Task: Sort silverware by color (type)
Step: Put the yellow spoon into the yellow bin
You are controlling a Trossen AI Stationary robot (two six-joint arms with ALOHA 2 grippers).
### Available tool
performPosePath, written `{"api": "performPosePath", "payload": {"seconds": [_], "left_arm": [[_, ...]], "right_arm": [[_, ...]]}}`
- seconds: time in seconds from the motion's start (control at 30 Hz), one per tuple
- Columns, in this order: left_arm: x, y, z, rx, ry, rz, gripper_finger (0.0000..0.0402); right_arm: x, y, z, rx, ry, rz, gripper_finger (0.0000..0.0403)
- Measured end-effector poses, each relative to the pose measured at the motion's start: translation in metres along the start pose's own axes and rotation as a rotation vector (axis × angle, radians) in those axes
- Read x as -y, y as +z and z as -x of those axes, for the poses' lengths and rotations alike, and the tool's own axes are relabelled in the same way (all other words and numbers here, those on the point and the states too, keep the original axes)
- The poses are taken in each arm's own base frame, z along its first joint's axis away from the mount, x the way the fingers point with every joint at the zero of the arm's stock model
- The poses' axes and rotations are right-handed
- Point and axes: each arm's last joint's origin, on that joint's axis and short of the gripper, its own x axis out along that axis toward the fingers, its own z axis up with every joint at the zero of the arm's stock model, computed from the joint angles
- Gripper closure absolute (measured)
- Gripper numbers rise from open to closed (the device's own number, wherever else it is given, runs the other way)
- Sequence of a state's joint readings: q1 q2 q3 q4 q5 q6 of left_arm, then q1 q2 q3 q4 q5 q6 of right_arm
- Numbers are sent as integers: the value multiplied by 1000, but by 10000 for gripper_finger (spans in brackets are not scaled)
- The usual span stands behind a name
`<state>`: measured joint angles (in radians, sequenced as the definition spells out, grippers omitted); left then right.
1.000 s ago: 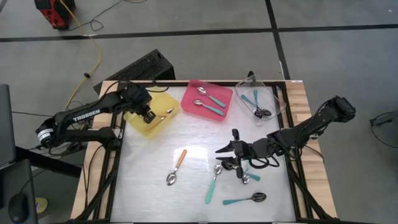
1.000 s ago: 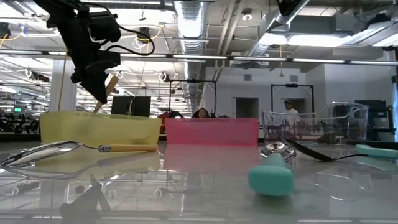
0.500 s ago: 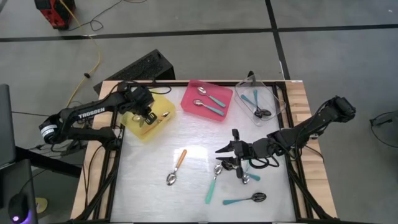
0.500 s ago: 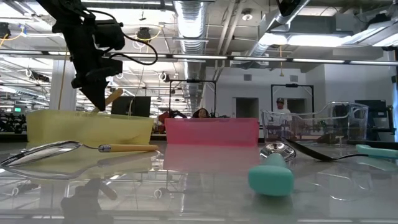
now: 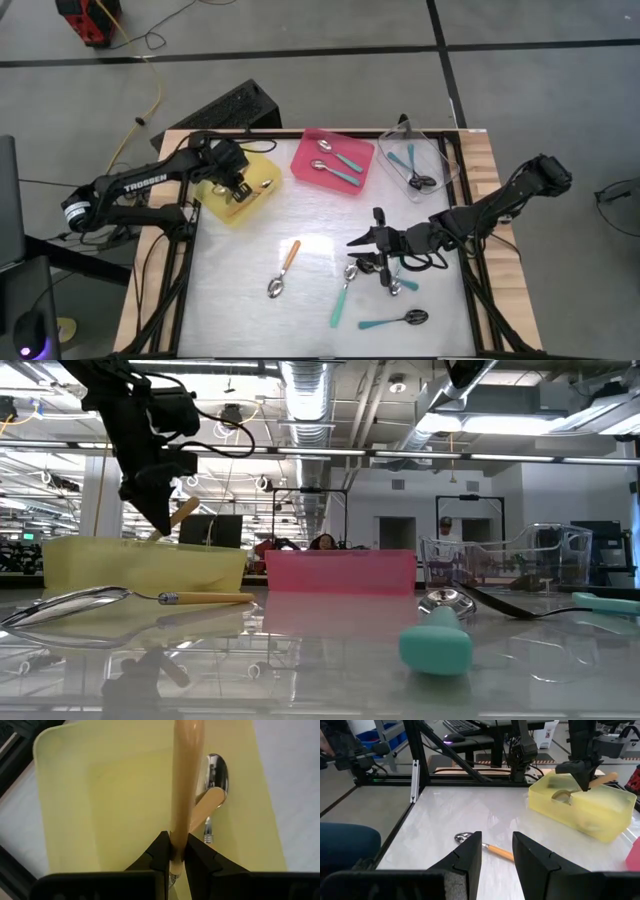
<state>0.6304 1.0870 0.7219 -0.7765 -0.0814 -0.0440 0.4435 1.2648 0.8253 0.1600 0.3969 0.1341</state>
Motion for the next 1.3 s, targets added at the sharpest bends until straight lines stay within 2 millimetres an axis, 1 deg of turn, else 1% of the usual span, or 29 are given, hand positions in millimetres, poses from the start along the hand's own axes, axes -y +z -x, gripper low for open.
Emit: {"api": "performPosePath", "payload": {"seconds": [0.47,0.8,1.3], "left_arm": [[-4,0,0,-5,-15,5,381],[-4,0,0,-5,-15,5,372],[-4,0,0,-4,-10,-10,370]], "right_arm": [[0,0,0,0,0,0,269],[0,0,0,0,0,1,269],[0,0,0,0,0,1,269]]}}
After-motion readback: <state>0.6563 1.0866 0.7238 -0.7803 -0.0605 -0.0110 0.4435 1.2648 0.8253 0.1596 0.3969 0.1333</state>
